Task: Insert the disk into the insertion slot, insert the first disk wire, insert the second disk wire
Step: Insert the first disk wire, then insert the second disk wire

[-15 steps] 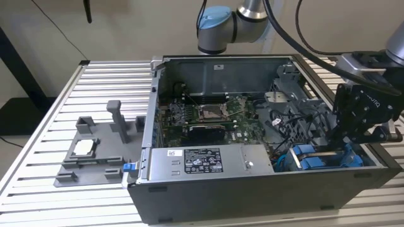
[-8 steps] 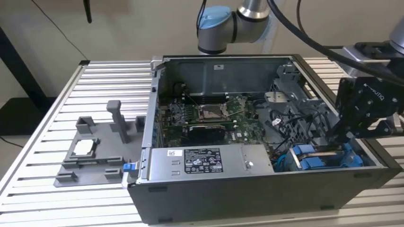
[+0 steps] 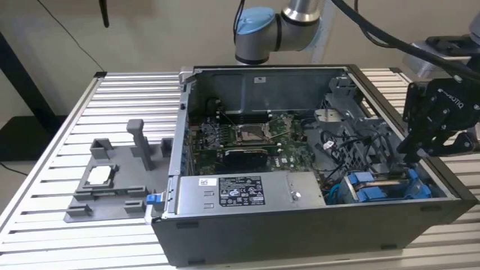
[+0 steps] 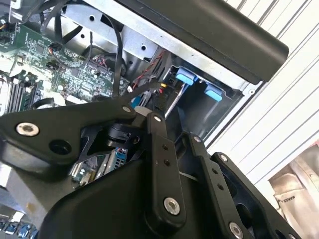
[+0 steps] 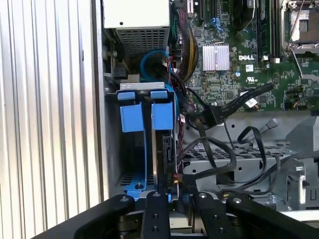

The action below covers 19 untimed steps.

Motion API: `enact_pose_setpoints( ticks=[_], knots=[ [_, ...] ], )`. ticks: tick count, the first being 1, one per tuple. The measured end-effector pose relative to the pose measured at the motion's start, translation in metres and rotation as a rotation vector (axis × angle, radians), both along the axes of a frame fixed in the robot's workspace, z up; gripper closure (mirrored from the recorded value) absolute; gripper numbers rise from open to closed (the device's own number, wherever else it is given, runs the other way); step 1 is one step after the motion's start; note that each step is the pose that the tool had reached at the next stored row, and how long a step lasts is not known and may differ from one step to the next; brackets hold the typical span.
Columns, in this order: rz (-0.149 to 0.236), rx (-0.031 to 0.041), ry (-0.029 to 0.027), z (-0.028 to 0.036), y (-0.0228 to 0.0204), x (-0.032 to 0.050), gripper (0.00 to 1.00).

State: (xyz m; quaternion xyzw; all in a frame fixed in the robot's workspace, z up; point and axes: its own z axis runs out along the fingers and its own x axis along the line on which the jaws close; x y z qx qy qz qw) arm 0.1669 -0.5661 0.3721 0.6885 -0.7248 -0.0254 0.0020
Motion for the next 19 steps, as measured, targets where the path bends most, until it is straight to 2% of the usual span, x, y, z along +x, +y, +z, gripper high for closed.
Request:
enact_pose_setpoints(
  ticks=[5,10,14,19],
  knots=[
    [0.000,-0.0001,-0.0055,0.0099,0.0000,-0.0005,0.73],
    [0.000,-0.0001,-0.0058,0.0104,0.0005,-0.0005,0.73],
    [0.000,-0.0001,-0.0058,0.0104,0.0100,-0.0005,0.73],
    [0.000,-0.0003,-0.0058,0.0105,0.0292,-0.0005,0.73]
  ],
)
